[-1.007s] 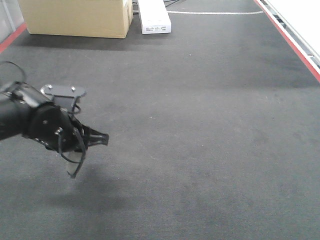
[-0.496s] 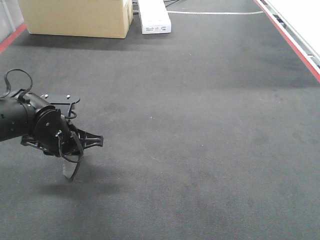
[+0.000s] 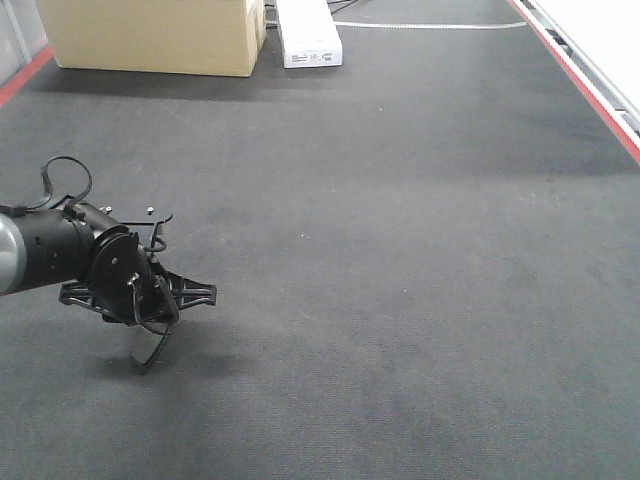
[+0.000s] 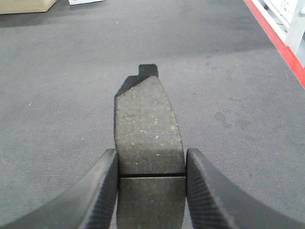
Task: Move and align brake pads A on conveyor
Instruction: 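Lower the left gripper with its brake pad onto the belt, then open the left gripper to release the pad and lift away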
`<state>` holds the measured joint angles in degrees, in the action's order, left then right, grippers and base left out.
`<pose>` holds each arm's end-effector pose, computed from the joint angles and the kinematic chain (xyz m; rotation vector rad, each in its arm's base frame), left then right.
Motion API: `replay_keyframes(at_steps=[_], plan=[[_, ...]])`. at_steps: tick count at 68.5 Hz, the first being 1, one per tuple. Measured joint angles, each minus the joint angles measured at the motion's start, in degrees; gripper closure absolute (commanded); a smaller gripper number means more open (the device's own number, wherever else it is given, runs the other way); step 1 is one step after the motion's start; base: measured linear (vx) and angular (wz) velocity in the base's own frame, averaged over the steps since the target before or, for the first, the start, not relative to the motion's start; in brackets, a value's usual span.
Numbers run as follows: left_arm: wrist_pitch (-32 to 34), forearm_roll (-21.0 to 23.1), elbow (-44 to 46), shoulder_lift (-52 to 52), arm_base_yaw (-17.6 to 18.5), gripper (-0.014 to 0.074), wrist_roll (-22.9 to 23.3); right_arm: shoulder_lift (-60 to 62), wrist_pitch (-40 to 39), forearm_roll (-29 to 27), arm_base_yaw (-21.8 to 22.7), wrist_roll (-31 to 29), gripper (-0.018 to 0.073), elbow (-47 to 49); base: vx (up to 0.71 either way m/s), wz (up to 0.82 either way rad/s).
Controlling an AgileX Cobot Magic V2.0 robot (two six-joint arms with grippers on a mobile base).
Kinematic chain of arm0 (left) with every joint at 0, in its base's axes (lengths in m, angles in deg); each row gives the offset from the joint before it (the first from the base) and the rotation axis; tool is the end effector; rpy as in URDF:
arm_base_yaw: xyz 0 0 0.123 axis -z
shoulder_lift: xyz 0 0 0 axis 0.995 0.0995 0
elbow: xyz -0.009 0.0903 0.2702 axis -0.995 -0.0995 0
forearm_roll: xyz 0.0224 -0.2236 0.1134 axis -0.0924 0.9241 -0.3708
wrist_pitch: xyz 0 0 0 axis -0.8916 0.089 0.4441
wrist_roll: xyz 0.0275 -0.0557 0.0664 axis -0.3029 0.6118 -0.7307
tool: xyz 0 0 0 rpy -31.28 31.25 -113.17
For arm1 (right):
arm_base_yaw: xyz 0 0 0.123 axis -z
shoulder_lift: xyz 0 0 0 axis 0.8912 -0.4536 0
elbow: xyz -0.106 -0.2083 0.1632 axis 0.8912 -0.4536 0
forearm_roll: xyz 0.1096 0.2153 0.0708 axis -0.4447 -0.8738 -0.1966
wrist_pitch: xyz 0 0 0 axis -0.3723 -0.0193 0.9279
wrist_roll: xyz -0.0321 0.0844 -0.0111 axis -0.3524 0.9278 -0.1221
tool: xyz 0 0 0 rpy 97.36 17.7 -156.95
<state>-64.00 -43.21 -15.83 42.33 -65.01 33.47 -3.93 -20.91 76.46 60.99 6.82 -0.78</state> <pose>0.3454 -0.1072 0.1685 -0.0816 2.7543 0.0090 0.1081 -0.0004 0.3166 0.0841 1.9754 0.0362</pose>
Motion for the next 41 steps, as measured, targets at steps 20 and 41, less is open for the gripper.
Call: replay_keyframes(at_steps=[20, 41], plan=[[1.07, 0.91, 0.00, 0.00, 0.00, 0.0203, 0.10, 0.00, 0.00, 0.00, 0.00, 0.00, 0.0526, 0.00, 0.00, 0.00], [1.97, 1.09, 0.00, -0.60, 0.00, 0.0107, 0.30, 0.00, 0.00, 0.00, 0.00, 0.00, 0.0526, 0.00, 0.00, 0.00]])
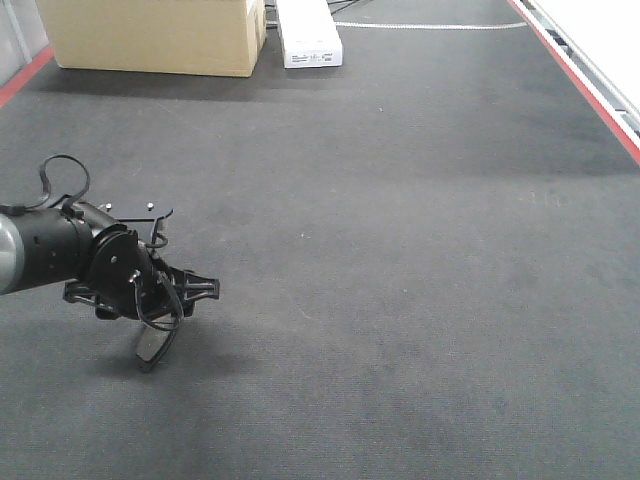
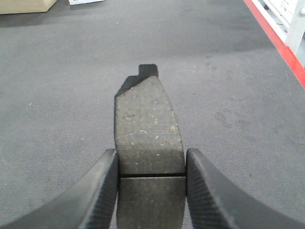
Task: Move and align brake pads A on conveyor
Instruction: 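Open the left gripper to release the pad and lift away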
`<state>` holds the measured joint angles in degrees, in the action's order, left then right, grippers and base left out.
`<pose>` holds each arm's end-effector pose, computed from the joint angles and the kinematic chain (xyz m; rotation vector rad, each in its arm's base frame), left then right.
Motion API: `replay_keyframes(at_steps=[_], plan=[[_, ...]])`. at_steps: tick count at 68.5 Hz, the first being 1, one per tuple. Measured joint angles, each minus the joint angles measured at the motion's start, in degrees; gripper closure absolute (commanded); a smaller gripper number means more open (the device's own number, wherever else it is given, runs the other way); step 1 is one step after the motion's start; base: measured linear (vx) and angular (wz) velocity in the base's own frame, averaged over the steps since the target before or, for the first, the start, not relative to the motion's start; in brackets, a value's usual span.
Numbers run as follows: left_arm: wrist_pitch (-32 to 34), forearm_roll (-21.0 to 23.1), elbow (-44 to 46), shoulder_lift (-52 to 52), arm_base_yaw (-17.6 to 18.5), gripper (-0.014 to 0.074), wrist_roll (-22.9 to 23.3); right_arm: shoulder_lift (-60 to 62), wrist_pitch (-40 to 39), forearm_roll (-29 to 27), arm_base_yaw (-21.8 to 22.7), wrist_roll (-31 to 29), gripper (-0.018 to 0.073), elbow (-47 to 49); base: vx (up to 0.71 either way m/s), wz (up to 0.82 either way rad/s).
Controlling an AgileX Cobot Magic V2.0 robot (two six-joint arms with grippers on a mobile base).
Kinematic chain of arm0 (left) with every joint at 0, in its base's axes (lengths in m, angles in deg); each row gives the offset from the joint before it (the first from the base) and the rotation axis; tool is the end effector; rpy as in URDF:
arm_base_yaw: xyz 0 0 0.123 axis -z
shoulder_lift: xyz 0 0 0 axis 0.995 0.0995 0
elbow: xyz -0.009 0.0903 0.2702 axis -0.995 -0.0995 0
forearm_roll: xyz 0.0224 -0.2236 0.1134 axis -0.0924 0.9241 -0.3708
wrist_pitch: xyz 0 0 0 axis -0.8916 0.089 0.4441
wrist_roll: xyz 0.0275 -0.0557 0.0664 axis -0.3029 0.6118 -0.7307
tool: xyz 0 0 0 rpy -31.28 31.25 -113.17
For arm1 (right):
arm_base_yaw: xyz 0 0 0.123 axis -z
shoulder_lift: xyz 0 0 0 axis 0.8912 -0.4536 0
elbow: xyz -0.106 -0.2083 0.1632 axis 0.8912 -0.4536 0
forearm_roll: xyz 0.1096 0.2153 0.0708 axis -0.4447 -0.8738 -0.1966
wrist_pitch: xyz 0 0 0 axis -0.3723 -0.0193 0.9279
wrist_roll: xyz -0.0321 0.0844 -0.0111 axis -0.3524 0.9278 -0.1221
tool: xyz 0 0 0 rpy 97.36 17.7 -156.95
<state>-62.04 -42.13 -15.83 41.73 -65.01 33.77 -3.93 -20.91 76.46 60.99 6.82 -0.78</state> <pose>0.3470 -0.1094 0.1732 -0.1030 2.7199 -0.0384 0.1081 -0.0004 0.3166 0.0841 1.9754 0.0362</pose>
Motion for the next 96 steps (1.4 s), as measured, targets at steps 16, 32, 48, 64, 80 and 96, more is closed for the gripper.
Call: replay_keyframes(at_steps=[16, 32, 48, 64, 80, 96], plan=[[1.89, -0.73, -0.68, -6.52, 0.00, 0.0108, 0.04, 0.00, 0.00, 0.00, 0.00, 0.00, 0.0526, 0.00, 0.00, 0.00], [5.27, -2.87, -8.53, -21.18, 0.00, 0.0141, 0.04, 0.00, 0.00, 0.00, 0.00, 0.00, 0.0526, 0.00, 0.00, 0.00], [5.67, -3.77, -17.09, -37.31, 0.00, 0.0265, -0.14, 0.00, 0.00, 0.00, 0.00, 0.00, 0.0526, 0.00, 0.00, 0.00], [4.06, -4.33, -24.66, -53.16, 0.00, 0.0476, -0.19, 0.00, 0.00, 0.00, 0.00, 0.00, 0.0526, 0.00, 0.00, 0.00], [0.62, -4.33, -30.81, -65.65, 0.00, 0.0604, -0.19, 0.00, 0.00, 0.00, 0.00, 0.00, 0.0526, 0.00, 0.00, 0.00], [-0.90, -4.33, -33.55, -74.20, 0.00, 0.0603, -0.19, 0.00, 0.00, 0.00, 0.00, 0.00, 0.0526, 0.00, 0.00, 0.00]])
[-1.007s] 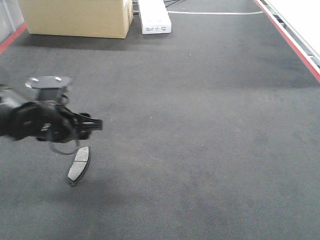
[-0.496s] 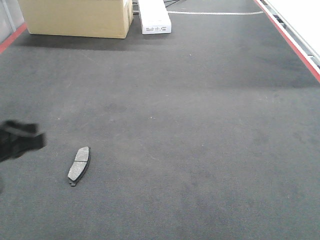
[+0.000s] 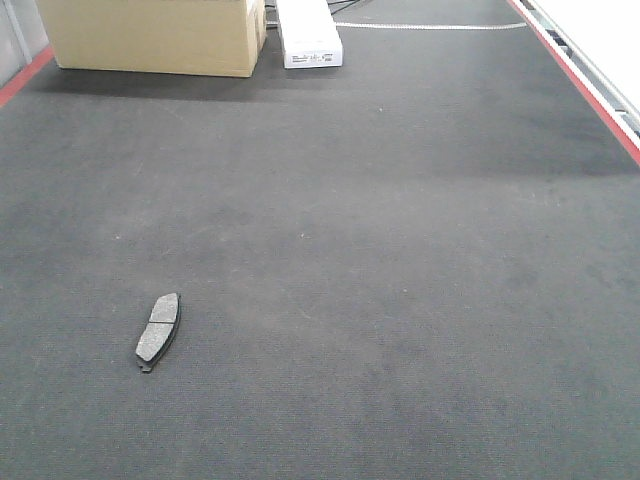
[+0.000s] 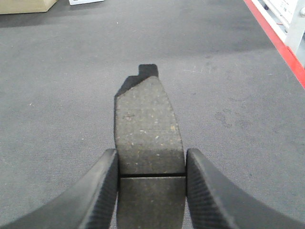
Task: Move and align brake pads A on conveyor
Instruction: 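Open the left gripper to release the pad and lift away, then lower the right gripper with its brake pad onto the belt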
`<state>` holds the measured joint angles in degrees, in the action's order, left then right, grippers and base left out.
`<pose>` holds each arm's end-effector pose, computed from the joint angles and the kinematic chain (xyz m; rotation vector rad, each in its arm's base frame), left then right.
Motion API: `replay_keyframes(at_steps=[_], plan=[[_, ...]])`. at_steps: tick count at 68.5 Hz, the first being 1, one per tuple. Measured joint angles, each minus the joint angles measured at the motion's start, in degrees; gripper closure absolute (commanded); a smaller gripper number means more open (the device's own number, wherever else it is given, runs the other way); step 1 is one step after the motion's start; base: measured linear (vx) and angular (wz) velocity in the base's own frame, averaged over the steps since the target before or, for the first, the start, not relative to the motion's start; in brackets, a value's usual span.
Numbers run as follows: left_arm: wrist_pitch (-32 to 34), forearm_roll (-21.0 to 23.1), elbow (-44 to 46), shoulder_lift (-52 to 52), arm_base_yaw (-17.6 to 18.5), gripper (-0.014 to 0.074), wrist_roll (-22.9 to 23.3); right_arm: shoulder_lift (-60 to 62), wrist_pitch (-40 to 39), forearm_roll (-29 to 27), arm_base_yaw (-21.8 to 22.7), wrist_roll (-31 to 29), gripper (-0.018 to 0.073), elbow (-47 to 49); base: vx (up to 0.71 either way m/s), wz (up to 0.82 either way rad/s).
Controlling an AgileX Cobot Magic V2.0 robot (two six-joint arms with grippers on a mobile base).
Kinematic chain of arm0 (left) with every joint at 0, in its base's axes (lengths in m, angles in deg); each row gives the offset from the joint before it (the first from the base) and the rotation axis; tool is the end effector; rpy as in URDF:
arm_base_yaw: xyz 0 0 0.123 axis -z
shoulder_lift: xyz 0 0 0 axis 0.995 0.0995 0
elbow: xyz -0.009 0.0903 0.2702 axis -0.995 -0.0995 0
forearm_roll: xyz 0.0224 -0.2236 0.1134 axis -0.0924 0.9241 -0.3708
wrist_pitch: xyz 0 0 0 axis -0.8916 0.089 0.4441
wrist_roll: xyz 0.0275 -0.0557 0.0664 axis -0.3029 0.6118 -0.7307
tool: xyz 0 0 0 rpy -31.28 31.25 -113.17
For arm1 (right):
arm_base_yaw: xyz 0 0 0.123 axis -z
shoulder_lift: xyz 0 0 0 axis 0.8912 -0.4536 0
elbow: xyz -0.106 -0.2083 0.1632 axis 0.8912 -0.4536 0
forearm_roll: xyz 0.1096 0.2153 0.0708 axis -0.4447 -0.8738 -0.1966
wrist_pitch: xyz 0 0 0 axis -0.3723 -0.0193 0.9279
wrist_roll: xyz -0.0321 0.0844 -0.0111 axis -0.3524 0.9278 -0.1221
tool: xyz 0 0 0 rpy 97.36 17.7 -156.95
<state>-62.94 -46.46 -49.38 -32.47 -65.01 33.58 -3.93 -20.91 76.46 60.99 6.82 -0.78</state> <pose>0.1055 -0.0208 0.3051 -0.0889 2.0351 -0.2440 0.1081 -0.0004 0.3166 0.0841 1.9754 0.0362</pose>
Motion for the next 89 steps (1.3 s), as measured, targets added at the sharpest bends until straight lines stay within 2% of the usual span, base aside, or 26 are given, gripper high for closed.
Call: replay_keyframes(at_steps=[21, 89], plan=[[-5.33, 0.60, -0.39, -2.26, 0.00, 0.0603, 0.00, 0.00, 0.00, 0.00, 0.00, 0.00, 0.0526, 0.00, 0.00, 0.00], [-5.73, 0.67, -0.35, -2.26, 0.00, 0.0603, 0.00, 0.00, 0.00, 0.00, 0.00, 0.00, 0.0526, 0.00, 0.00, 0.00]])
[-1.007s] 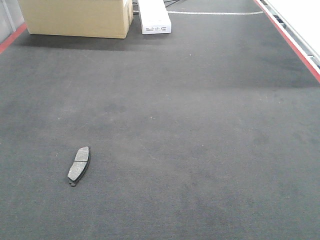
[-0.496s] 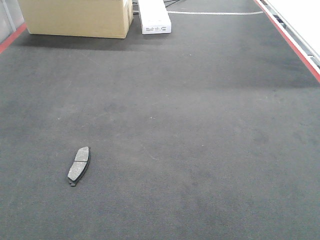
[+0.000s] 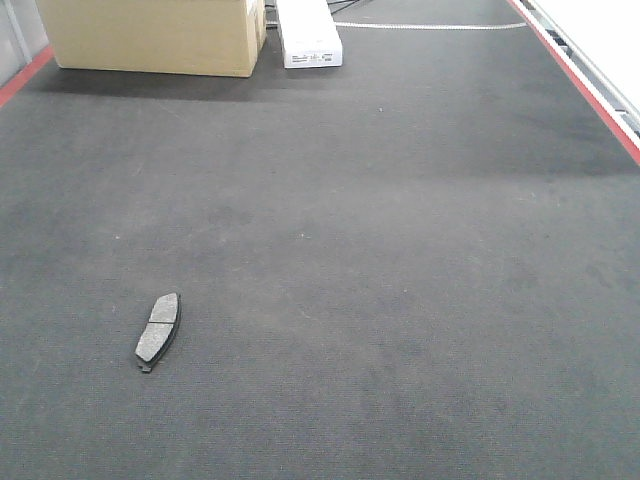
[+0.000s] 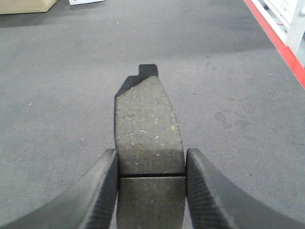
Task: Move and align brake pads A on conveyor
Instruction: 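Lower the right gripper with its brake pad onto the belt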
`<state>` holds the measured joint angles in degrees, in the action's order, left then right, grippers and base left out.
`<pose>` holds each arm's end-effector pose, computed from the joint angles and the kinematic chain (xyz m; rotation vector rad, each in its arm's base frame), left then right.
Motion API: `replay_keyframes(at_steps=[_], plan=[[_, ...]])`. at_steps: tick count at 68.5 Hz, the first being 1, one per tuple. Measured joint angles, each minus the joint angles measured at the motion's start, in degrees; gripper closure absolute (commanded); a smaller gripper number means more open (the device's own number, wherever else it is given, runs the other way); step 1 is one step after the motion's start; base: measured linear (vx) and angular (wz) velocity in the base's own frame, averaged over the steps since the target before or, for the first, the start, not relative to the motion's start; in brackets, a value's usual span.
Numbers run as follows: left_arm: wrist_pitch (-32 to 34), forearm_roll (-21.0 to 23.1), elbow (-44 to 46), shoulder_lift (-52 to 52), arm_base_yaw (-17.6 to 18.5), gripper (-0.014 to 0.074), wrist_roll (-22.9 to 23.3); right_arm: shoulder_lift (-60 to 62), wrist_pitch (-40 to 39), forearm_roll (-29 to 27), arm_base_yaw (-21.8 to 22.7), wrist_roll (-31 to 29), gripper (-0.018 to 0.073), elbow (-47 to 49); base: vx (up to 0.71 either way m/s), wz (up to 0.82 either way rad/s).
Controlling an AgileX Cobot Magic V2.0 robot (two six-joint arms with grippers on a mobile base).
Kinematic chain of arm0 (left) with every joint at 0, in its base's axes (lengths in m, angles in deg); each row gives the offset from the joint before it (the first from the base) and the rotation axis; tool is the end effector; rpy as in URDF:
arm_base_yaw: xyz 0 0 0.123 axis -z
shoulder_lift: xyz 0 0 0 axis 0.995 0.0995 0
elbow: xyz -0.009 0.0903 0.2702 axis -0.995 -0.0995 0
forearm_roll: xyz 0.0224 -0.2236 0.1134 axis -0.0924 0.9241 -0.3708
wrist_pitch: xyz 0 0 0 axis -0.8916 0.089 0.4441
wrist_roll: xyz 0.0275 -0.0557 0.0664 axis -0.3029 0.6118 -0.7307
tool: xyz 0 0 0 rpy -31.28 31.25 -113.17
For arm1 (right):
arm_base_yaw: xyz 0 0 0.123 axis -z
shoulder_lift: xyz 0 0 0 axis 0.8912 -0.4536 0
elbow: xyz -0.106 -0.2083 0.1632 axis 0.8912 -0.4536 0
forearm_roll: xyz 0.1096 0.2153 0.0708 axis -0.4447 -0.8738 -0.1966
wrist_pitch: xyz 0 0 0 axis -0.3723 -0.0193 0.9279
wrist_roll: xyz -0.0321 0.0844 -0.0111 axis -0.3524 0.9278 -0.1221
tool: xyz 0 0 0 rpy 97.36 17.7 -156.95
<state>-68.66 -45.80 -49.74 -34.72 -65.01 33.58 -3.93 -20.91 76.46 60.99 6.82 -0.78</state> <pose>0.0952 -0.0155 0.2993 -0.1230 2.0961 -0.2186 0.1081 -0.0004 0.3166 0.0841 1.9754 0.0362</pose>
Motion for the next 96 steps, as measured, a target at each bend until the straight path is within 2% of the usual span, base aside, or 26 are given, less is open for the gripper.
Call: replay_keyframes(at_steps=[16, 31, 54, 65, 77, 96], plan=[[0.00, 0.00, 0.00, 0.00, 0.00, 0.0603, 0.00, -2.27, -0.05, -2.98, 0.00, 0.00, 0.0526, 0.20, 0.00, 0.00], [0.00, 0.00, 0.00, 0.00, 0.00, 0.0603, 0.00, -17.20, -0.30, -5.30, 0.00, -0.43, 0.0524, 4.10, 0.00, 0.00], [-0.02, 0.00, 0.00, 0.00, 0.00, 0.0603, 0.00, -42.80, -2.72, -13.32, -0.06, -9.76, 0.0521, 14.86, 0.00, 0.00], [-0.02, 0.00, 0.00, 0.00, 0.00, 0.0603, 0.00, -52.27, -3.03, -15.55, -2.90, -13.72, 0.0520, 19.70, 0.00, 0.00], [-0.06, 0.00, 0.00, 0.00, 0.00, 0.0603, 0.00, -61.16, -3.09, -15.99, -6.04, -14.22, 0.0520, 25.30, 0.00, 0.00], [-0.06, 0.00, 0.00, 0.00, 0.00, 0.0603, 0.00, -70.68, -2.30, -17.40, -6.78, -14.38, 0.0517, 30.00, 0.00, 0.00]])
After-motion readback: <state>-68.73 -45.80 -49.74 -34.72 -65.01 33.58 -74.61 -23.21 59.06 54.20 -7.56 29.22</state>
